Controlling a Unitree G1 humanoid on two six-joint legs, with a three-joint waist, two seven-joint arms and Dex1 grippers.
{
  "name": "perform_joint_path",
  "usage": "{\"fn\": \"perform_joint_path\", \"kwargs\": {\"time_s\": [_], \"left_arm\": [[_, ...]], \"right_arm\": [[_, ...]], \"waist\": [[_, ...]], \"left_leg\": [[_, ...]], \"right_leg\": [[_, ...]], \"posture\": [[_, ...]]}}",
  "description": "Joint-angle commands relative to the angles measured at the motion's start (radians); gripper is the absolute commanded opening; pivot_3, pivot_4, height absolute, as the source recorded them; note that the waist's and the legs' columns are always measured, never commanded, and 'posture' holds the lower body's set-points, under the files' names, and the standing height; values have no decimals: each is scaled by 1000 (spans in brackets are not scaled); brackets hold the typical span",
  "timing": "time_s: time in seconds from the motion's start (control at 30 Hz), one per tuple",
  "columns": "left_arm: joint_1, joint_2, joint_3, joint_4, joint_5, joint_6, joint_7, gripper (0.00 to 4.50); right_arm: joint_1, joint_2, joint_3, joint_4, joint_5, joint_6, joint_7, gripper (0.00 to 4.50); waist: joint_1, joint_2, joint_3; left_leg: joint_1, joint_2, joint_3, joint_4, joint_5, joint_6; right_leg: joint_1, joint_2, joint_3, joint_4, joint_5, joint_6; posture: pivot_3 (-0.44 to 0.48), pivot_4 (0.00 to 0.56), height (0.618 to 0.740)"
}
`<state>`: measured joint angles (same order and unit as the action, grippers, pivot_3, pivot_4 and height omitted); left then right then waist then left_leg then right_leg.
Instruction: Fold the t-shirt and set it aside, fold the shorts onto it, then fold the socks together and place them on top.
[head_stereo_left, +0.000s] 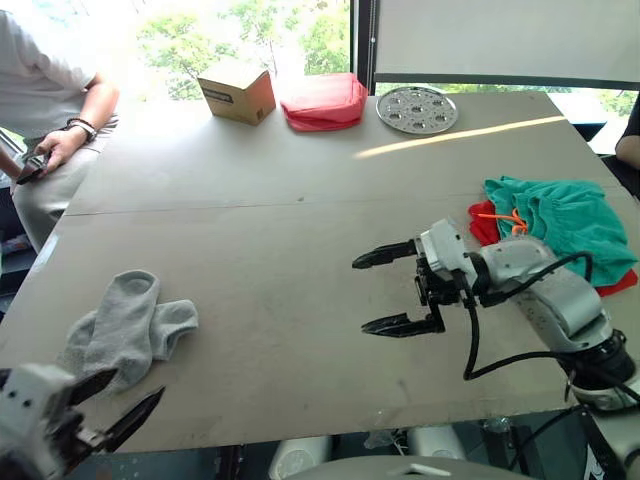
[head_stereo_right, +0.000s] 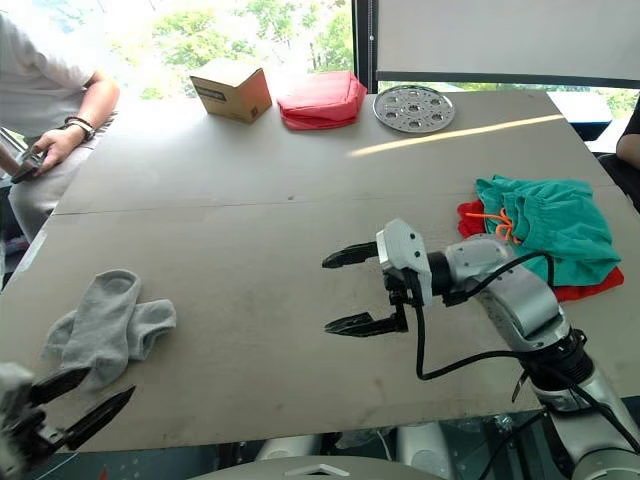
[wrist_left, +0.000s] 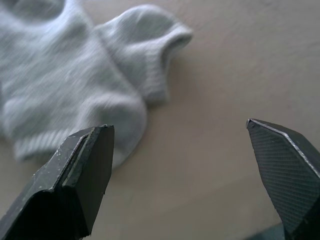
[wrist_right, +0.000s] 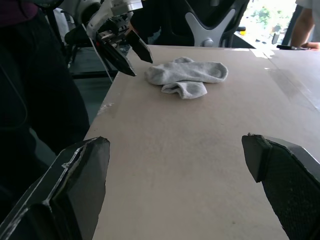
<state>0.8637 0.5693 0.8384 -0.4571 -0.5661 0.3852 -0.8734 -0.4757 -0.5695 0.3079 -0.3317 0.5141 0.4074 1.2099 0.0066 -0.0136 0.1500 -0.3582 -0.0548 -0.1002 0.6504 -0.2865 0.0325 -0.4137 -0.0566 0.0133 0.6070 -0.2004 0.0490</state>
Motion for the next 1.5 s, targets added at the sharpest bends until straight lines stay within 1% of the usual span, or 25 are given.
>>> {"fn": "perform_joint_path", "kwargs": {"time_s": [0.03, 0.1, 0.17, 0.33, 0.37, 0.4, 0.43, 0.47, 0.5, 0.53, 0.63, 0.67, 0.7, 0.73, 0.87, 0.93, 1.0, 1.07, 1.13, 1.17, 1.23, 1.33, 1.4, 1.47, 1.5], "left_arm": [[-65, 23, -12, 5, 10, 18, 53, 4500], [-108, 44, -50, 27, 53, 41, 89, 4500], [-144, 60, -82, 45, 82, 50, 107, 4500], [-302, 147, -260, 189, 193, 80, 130, 4500], [-321, 160, -286, 212, 202, 94, 124, 4257], [-330, 175, -307, 227, 207, 102, 109, 4110], [-339, 186, -321, 237, 208, 105, 96, 3869], [-352, 192, -328, 248, 202, 106, 84, 3498], [-361, 194, -332, 254, 196, 104, 75, 3105], [-367, 195, -334, 255, 186, 102, 62, 2547], [-384, 188, -344, 229, 148, 99, 20, 1187], [-389, 187, -351, 223, 151, 96, 18, 854], [-398, 185, -362, 216, 157, 94, 23, 311], [-411, 179, -372, 205, 155, 101, 31, 29], [-490, 152, -468, 93, 148, 175, 88, 29], [-607, 131, -566, 31, 159, 250, 148, 29], [-756, 99, -668, 23, 191, 317, 211, 29], [-912, 40, -747, 69, 231, 368, 284, 29], [-1048, -7, -836, 134, 268, 403, 315, 29], [-1115, -41, -880, 191, 299, 407, 341, 29], [-1237, -116, -979, 358, 386, 351, 390, 29], [-1312, -174, -1045, 501, 444, 272, 397, 29], [-1319, -177, -1068, 544, 471, 249, 391, 29], [-1302, -162, -1055, 533, 468, 257, 380, 935], [-1269, -133, -1012, 465, 437, 282, 361, 1321]], "right_arm": [[-9, 7, -8, -7, -9, -30, 11, 4482], [-4, 7, -18, -14, -8, -30, 7, 4482], [3, 5, -26, -24, -2, -30, 7, 4482], [18, 20, -60, -46, -10, -79, -23, 4482], [19, 22, -66, -46, -5, -72, -35, 4494], [19, 24, -70, -47, 0, -63, -46, 4500], [21, 21, -74, -49, -1, -63, -52, 4500], [24, 19, -77, -53, -4, -63, -60, 4500], [27, 17, -80, -55, -7, -62, -68, 4500], [30, 17, -85, -58, -8, -60, -79, 4500], [38, 20, -95, -67, -11, -53, -113, 4500], [39, 21, -97, -69, -12, -50, -123, 4500], [42, 20, -98, -70, -12, -46, -131, 4500], [43, 17, -98, -72, -14, -44, -136, 4500], [62, 2, -118, -73, -28, -31, -171, 4500], [81, -23, -152, -62, -40, -25, -194, 4500], [95, -41, -175, -46, -59, -21, -221, 4500], [104, -51, -183, -34, -78, -18, -240, 4500], [110, -57, -188, -30, -98, -14, -266, 4500], [110, -59, -189, -31, -106, -9, -277, 4500], [105, -56, -185, -30, -125, 8, -306, 4500], [98, -47, -171, -34, -143, 25, -327, 4500], [91, -38, -155, -32, -157, 33, -336, 4500], [82, -24, -138, -27, -177, 29, -346, 4500], [73, -13, -129, -17, -189, 29, -354, 4500]], "waist": [[9, 0, 0], [8, 0, 0], [4, -2, -2], [4, -2, -2], [4, -2, -2], [4, -1, -3], [6, 2, -4], [7, 5, -5], [7, 10, -7], [7, 12, -8], [7, 13, -8], [7, 13, -8], [8, 13, -8], [8, 13, -8], [13, 13, -9], [18, 13, -9], [19, 12, -9], [17, 9, -10], [16, 7, -10], [14, 7, -10], [7, 7, -10], [-2, 7, -11], [0, 8, -11], [0, 8, -11], [0, 8, -11]], "left_leg": [[0, 0, 0, 0, 0, 0], [0, 0, -1, 0, 0, 0], [0, 0, -1, 0, 0, 0], [0, 1, 0, 0, 0, -1], [0, 1, 0, 0, 0, -1], [0, 1, 0, 0, 0, -1], [1, 1, 0, -1, -1, -2], [1, 0, 0, -1, -1, -2], [1, 0, 0, -1, -1, -2], [2, 0, 1, -1, -1, -2], [2, 0, 1, -2, -1, -2], [2, 0, 1, -2, -1, -2], [2, 0, 1, -1, -1, -2], [2, 0, 1, -1, -1, -2], [1, 0, 0, -1, -1, -2], [1, -1, 0, 0, -1, -2], [-1, -2, 0, 1, 0, -2], [-1, -2, -1, 2, 0, -2], [-2, -1, -1, 2, 0, -2], [-2, -2, -2, 2, 3, -6], [-2, -2, -1, 2, 3, -7], [-2, -1, 2, 2, 3, -7], [-1, -1, 2, 1, 3, -7], [-1, 0, 1, 1, 3, -7], [-1, 0, 1, 1, 3, -7]], "right_leg": [[0, 0, -2, 0, 0, 0], [0, 0, -4, 1, 2, -3], [0, 1, -4, 1, 2, -4], [0, 1, -3, 2, 3, -4], [0, 1, -3, 2, 3, -4], [0, 1, -3, 2, 3, -4], [0, 1, -2, 2, 3, -3], [0, 1, -2, 2, 3, -4], [0, 0, -2, 2, 3, -4], [0, 0, -1, 2, 3, -4], [0, 0, -1, 2, 3, -4], [0, 0, -1, 2, 3, -4], [0, 0, -1, 2, 3, -4], [0, -1, -1, 1, 3, -4], [1, -1, 0, 1, 3, -4], [1, -3, 0, 1, 3, -3], [1, -4, -2, 2, 5, 0], [1, -3, -2, 2, 5, 0], [0, 0, -4, 2, 6, 0], [1, 1, -6, 3, 6, 0], [0, 2, -5, 3, 6, 0], [-1, 2, 0, 3, 6, 0], [-1, 1, 1, 3, 6, 0], [-1, 1, 1, 3, 5, 0], [-1, 1, 1, 3, 5, 0]], "posture": [[0, 150, 740], [0, 150, 740], [0, 150, 740], [0, 150, 740], [0, 150, 740], [0, 150, 740], [0, 150, 740], [0, 150, 740], [0, 150, 740], [0, 150, 740], [0, 150, 740], [0, 150, 740], [0, 150, 740], [0, 150, 740], [0, 150, 740], [0, 150, 740], [0, 150, 740], [0, 150, 740], [0, 150, 740], [0, 150, 740], [0, 150, 740], [0, 150, 740], [0, 150, 740], [0, 150, 740], [0, 150, 740]]}}
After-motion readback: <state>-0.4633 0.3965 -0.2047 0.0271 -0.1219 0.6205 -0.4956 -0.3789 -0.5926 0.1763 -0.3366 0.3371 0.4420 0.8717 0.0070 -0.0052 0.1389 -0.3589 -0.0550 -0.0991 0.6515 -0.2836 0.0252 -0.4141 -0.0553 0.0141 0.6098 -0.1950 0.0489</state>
